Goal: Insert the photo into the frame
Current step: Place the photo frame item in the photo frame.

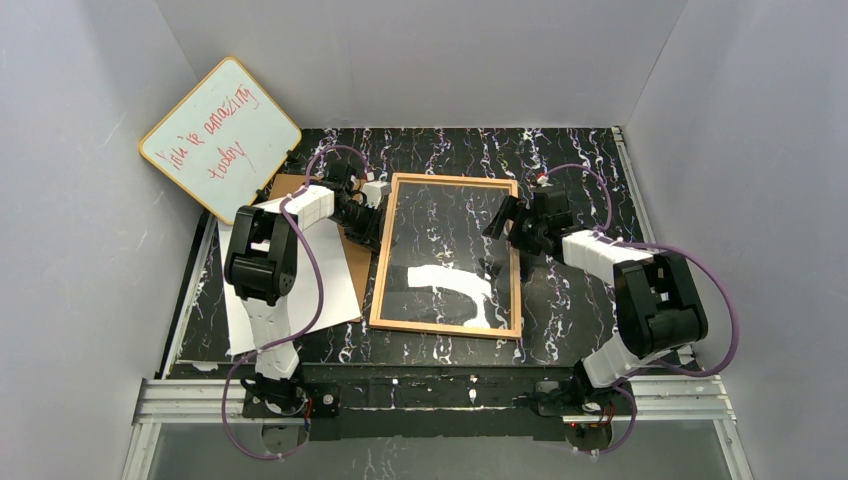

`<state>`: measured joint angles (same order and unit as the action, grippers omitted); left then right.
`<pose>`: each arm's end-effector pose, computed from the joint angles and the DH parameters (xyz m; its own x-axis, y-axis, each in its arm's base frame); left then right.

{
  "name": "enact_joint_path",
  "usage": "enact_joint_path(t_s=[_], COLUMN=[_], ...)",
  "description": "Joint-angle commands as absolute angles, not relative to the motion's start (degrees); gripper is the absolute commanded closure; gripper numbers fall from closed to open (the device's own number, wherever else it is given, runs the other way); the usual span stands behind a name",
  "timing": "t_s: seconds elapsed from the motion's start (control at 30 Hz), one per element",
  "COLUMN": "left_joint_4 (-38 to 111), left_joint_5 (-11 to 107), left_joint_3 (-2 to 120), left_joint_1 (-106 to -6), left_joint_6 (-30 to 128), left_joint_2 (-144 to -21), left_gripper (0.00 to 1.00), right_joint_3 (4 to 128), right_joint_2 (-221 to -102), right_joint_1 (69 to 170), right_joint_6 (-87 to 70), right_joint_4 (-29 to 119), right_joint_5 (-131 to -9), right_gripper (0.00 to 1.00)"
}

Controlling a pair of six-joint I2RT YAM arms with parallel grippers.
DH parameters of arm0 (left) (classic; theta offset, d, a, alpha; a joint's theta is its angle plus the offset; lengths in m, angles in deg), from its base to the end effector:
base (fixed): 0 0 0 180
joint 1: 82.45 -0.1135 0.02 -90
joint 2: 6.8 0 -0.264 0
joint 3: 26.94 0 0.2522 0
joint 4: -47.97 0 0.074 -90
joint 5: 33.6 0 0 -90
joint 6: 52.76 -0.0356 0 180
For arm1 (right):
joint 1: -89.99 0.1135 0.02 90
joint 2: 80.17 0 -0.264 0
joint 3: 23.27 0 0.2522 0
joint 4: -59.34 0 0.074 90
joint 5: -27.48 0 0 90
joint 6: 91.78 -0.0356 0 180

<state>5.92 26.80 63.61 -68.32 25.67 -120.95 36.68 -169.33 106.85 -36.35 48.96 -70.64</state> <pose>0.3859 -0.1153 0.1578 -0.7833 0.3770 -0.4942 0.5786 0.7327 -0.3582 0.3052 0.0978 0.1848 -0.7242 0.3675 -0.5835 0.0239 0.8590 0.5114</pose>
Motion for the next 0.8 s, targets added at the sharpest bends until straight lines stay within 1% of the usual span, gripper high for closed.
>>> enact_joint_path(t_s=[0.0,0.27,0.33,0.4,0.47,0.53,0.77], left_joint_4=[2.8,2.9,3.0,2.9,2.9,2.7,2.7], left_joint_5=[28.5,28.5,28.6,28.7,28.9,28.8,28.9], left_joint_3=[63.4,63.9,63.9,63.9,64.0,63.9,63.8], left_joint_1=[-67.6,-67.3,-67.3,-67.3,-67.3,-67.3,-67.3], left_joint_6=[24.3,24.3,24.3,24.2,24.1,23.9,23.9], left_joint_2=[-123.6,-124.9,-124.6,-124.4,-124.3,-124.3,-124.4], left_gripper=[0.92,0.93,0.93,0.93,0.93,0.93,0.94], right_joint_3=[38.1,38.0,38.7,41.3,44.3,45.3,47.4], right_joint_2=[-171.6,-171.7,-171.7,-172.5,-172.3,-170.8,-170.5], right_joint_1=[107.5,108.3,108.4,109.2,110.7,111.8,112.6], right_joint_6=[-38.3,-38.3,-37.5,-35.1,-32.3,-30.3,-28.8], right_joint_4=[51.2,50.4,49.0,44.7,40.2,39.4,37.4], right_joint_5=[-75.5,-74.1,-72.7,-69.6,-64.2,-61.0,-59.9], right_gripper=[0.08,0.08,0.08,0.08,0.07,0.06,0.06])
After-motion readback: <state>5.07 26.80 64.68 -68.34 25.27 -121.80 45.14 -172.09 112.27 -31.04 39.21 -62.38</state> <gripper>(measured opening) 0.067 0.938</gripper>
